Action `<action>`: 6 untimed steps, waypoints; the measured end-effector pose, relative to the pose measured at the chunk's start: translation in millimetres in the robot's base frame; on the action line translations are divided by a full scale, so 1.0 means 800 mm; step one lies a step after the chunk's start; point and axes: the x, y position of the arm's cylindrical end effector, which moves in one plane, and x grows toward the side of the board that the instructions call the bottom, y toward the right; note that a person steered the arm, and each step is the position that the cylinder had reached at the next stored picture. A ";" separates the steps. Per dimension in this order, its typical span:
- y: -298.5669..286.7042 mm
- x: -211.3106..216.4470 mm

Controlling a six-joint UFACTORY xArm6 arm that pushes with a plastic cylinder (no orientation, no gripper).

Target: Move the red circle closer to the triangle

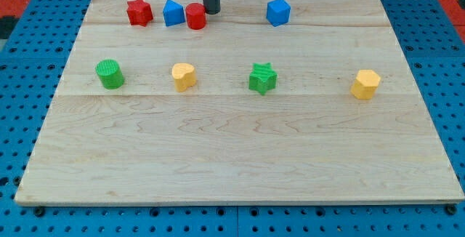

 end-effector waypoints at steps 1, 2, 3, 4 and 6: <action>-0.003 0.000; -0.004 -0.003; -0.004 -0.006; -0.004 -0.009; -0.007 0.087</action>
